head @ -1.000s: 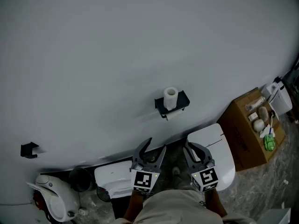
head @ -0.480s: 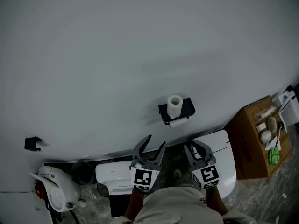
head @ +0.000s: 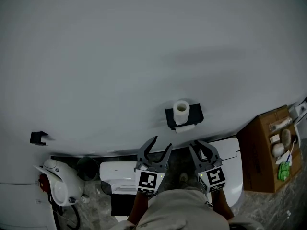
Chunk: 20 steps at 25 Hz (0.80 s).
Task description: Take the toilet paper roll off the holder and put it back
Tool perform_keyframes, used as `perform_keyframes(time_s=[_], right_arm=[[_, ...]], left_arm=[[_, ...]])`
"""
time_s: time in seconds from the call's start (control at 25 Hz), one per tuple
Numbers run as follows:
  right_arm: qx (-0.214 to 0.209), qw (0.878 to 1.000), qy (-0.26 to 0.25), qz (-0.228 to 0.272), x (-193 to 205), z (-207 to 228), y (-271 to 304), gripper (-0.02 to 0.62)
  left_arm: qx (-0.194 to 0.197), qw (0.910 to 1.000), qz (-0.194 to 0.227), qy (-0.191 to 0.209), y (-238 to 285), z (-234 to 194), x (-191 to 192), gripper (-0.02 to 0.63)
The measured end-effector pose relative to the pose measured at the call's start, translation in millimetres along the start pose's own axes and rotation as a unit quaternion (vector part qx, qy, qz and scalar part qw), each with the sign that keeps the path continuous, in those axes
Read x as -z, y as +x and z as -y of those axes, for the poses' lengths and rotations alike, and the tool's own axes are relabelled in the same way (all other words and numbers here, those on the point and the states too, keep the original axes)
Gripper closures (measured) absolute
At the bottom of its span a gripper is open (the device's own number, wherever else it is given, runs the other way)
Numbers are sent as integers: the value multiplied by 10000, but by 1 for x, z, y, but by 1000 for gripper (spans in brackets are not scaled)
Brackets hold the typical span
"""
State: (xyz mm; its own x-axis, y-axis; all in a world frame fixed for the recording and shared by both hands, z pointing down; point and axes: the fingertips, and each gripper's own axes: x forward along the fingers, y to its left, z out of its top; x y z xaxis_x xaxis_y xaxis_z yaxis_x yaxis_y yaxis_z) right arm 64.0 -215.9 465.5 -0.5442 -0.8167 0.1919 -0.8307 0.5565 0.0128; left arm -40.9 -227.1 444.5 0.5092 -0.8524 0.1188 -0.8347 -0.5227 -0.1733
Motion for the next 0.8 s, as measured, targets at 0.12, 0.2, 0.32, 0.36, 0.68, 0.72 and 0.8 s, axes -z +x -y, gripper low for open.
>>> perform_keyframes(time_s=[0.12,0.2,0.32,0.36,0.68,0.72,0.8], right_arm=[[-63,10000,33,25,1,10,2,522],[-105,9999,58,34,1,16,5,522],[-156,9998,59,51,1,26,7,522],[-174,9998,60,63,0,29,8,522],[-330,9994,102,47,1,51,20,522],[-347,9993,107,41,2,54,22,522],[-363,9993,103,71,1,60,25,522]], left_arm=[[-51,10000,-32,31,9,3,-2,370],[-81,9999,-42,48,16,4,-3,370],[-114,9999,-59,69,25,6,-4,370],[-125,9999,-68,74,28,7,-5,370],[-241,9997,-51,42,54,7,-10,370],[-250,9997,-62,41,58,7,-10,370],[-264,9996,-93,33,65,7,-9,370]])
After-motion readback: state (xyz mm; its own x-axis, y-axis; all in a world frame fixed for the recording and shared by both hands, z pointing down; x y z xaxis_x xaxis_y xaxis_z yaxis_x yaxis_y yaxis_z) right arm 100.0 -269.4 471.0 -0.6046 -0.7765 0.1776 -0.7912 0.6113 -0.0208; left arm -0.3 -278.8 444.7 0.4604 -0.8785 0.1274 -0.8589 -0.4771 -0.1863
